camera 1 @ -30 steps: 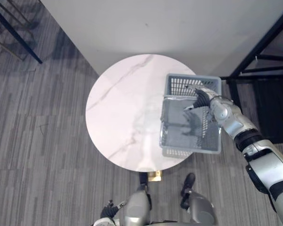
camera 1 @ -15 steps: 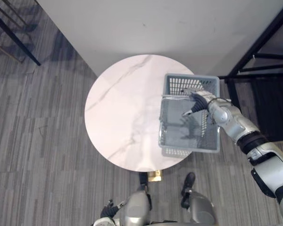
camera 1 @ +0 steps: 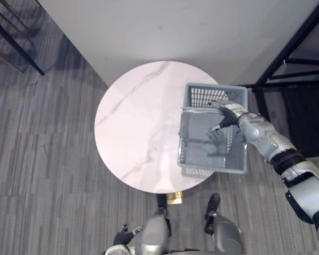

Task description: Pick vegetable in the basket

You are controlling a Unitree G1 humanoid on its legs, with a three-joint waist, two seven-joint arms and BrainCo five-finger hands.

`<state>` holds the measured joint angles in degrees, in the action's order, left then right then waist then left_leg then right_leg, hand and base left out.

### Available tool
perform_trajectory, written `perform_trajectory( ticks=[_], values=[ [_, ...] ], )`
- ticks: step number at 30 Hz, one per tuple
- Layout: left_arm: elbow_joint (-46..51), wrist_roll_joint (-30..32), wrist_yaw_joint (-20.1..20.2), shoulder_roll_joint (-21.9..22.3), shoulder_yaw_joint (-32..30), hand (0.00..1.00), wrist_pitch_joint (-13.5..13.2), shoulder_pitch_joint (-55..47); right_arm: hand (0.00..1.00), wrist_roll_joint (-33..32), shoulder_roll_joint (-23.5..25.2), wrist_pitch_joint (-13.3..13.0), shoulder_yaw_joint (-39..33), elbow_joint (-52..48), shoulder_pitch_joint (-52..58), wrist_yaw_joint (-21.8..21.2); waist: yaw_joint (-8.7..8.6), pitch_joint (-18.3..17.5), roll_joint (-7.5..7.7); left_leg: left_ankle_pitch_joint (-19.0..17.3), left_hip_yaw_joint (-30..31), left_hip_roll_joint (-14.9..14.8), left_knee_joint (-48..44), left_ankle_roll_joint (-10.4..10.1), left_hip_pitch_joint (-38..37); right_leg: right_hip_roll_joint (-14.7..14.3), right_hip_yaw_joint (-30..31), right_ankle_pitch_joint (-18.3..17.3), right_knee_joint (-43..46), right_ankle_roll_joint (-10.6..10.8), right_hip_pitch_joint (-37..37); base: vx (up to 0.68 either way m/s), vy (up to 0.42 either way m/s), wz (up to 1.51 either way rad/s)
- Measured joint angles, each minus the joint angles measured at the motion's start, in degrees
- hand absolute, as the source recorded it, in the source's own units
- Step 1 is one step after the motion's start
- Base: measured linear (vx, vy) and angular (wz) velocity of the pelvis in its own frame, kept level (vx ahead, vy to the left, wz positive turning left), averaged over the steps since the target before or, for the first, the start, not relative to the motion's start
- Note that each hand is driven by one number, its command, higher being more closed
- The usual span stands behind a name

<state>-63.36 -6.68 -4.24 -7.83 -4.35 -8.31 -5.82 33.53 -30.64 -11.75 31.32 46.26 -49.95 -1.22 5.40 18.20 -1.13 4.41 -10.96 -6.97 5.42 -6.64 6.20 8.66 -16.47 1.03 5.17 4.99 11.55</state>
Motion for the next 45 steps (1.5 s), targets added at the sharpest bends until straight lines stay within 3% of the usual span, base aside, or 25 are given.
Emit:
perform_trajectory(
  ticks=[2,3,10,21,27,32,35,41,45],
  values=[
    [0.0,0.0,0.0,0.0,0.2,0.00,0.0,0.1,0.00,0.2,0.0,-0.1,-1.6,1.8,-0.5,1.0,-0.10,0.0,-0.26,0.3,0.5,0.1,0.0,0.1,0.8,0.1,-0.2,0.0,0.1,0.0,0.5,0.00,0.000,0.07],
    [-0.1,0.0,0.0,0.0,0.8,0.00,-0.1,0.1,1.00,0.3,0.0,0.2,-2.7,3.8,-0.6,1.5,0.11,-0.1,-0.58,0.3,0.5,0.2,0.0,0.1,0.8,0.2,-0.2,0.0,0.1,0.0,0.5,0.01,0.000,0.06],
    [-0.4,-0.1,0.0,0.3,2.5,0.00,-0.4,0.1,1.00,0.5,-0.3,0.3,-4.1,6.6,-1.7,2.3,0.25,-0.1,-2.48,0.3,0.6,0.3,0.0,0.1,0.8,0.2,-0.2,0.0,0.1,0.0,0.6,0.00,0.000,0.00],
    [-0.6,-1.7,0.0,0.4,3.4,0.00,-0.3,0.1,1.00,2.5,-0.3,0.3,-4.3,7.0,-1.7,2.0,0.59,-0.2,-2.70,0.4,0.8,0.3,0.0,0.1,0.5,0.2,-0.4,0.0,0.0,0.0,0.1,0.00,0.000,0.00],
    [-0.6,-1.6,0.0,0.3,3.4,0.00,0.1,0.1,1.00,2.4,-0.5,0.6,-0.3,3.1,-0.6,0.2,0.68,-0.2,-2.68,0.4,0.9,0.3,0.0,0.1,-1.0,0.3,-0.5,0.0,-0.2,0.0,-1.6,0.00,0.000,0.00],
    [-0.9,-0.9,0.0,0.3,2.6,0.00,0.8,0.1,1.00,1.9,-1.0,0.4,5.8,-5.3,2.2,-3.3,0.59,-1.3,-2.24,0.4,0.9,0.2,0.0,0.1,-1.3,0.3,-0.4,0.1,-0.2,0.1,-1.9,0.00,0.000,0.00],
    [-1.9,0.3,0.0,0.2,1.1,0.00,1.4,-0.3,1.00,0.7,-1.1,-0.4,8.9,-12.1,5.7,-6.0,0.25,-3.3,-1.06,0.4,0.9,0.2,0.0,0.1,-2.1,0.2,-0.4,0.1,-0.5,0.2,-2.9,0.01,0.001,0.00],
    [-2.1,1.4,0.1,-0.9,0.1,0.00,1.7,-1.1,1.00,-5.0,-4.1,-1.6,9.6,-22.1,11.9,-6.9,-0.53,-6.3,1.12,0.3,0.6,0.1,0.0,0.1,-3.4,0.0,0.3,0.5,-1.5,0.6,-4.4,-0.01,0.006,-0.02],
    [-2.1,3.0,0.3,-1.0,-0.1,0.00,2.2,-1.3,1.00,-6.7,-6.9,-2.9,9.5,-26.3,17.2,-7.7,-0.68,-7.3,1.49,0.3,0.1,0.0,0.1,0.1,-4.2,-0.4,1.1,0.9,-2.4,0.9,-5.2,-0.03,0.006,-0.08]
  ],
)
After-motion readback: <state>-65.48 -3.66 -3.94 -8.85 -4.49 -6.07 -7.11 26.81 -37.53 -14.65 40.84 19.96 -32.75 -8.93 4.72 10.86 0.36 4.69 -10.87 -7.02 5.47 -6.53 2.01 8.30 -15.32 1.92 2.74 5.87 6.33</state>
